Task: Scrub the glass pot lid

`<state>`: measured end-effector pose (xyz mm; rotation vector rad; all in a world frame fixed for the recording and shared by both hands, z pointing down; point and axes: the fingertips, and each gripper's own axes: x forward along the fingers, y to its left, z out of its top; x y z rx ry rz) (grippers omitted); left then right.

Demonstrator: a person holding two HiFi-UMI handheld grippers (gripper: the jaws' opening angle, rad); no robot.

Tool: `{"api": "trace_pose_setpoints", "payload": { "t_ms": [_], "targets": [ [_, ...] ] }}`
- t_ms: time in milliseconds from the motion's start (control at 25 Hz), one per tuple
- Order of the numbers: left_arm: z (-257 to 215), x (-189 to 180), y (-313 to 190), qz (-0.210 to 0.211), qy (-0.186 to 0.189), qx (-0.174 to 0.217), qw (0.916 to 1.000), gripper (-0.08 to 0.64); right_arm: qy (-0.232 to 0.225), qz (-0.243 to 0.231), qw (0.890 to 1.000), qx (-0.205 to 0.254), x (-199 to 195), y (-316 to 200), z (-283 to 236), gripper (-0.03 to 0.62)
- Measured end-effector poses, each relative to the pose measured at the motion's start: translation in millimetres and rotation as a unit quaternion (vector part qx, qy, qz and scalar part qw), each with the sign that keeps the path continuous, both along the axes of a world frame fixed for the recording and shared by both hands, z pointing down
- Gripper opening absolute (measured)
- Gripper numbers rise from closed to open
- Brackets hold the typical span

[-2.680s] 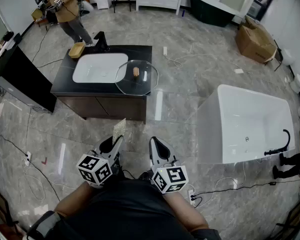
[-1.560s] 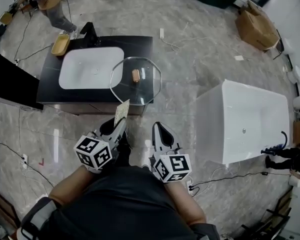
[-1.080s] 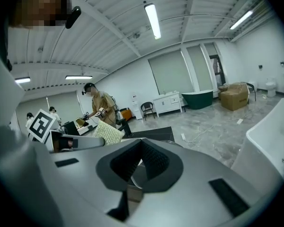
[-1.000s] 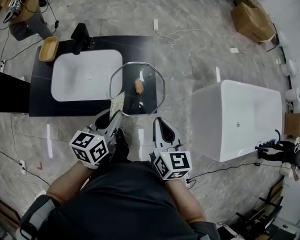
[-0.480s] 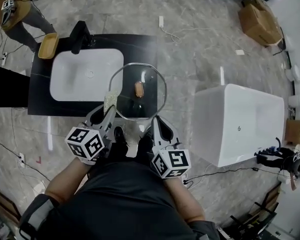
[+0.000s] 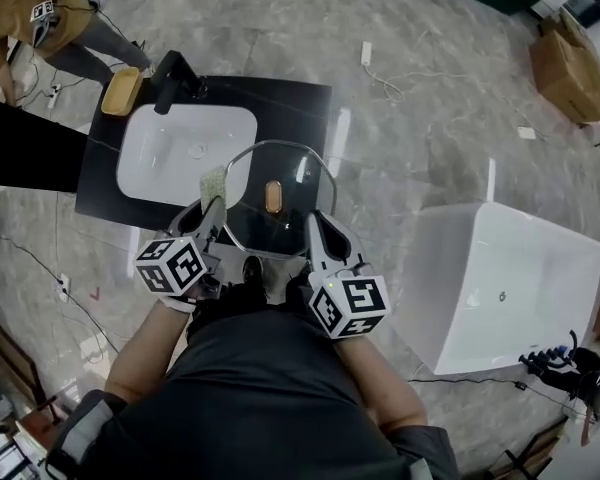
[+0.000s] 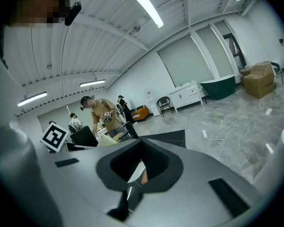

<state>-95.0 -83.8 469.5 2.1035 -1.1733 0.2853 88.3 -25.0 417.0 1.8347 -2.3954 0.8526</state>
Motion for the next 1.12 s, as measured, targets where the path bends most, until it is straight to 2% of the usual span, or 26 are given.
{"api": "trace_pose_setpoints", "payload": {
  "t_ms": [160, 280, 440, 560, 720, 840, 1120],
  "targets": [
    [12.7, 2.8, -39.0, -0.028, -0.031, -0.002, 0.9991, 0.075, -0.008, -0.011, 1.0, -0.005, 24.9, -21.7, 7.3, 0.006],
    [31.1, 10.1, -67.5, 0.001, -0.051, -0.021, 0.9985, 0.075, -0.013, -0.012, 1.0, -0.009, 30.9, -35.0, 10.5, 0.008],
    [68.6, 26.5, -96.9, 0.042, -0.058, -0.079, 0.9943, 0.075, -0.017, 0.009, 1.0, -0.012, 37.5, -48.3, 10.1, 0.006],
    [95.8, 37.2, -114.8, 0.072, -0.081, -0.11, 0.9879, 0.075, -0.022, 0.031, 0.999, -0.027, 37.3, -45.6, 18.6, 0.008],
    [121.9, 45.1, -126.2, 0.116, -0.133, -0.143, 0.9739, 0.075, -0.031, 0.042, 0.997, -0.051, 30.6, -32.9, 35.3, 0.006],
    [136.9, 53.9, -128.9, 0.134, -0.15, -0.168, 0.965, 0.075, -0.053, 0.054, 0.995, -0.06, 32.7, -30.3, 43.0, 0.008],
    [148.6, 88.2, -129.5, 0.165, -0.176, -0.182, 0.9534, 0.075, -0.081, 0.082, 0.991, -0.061, 52.9, -24.3, 51.2, 0.006]
  ]
}}
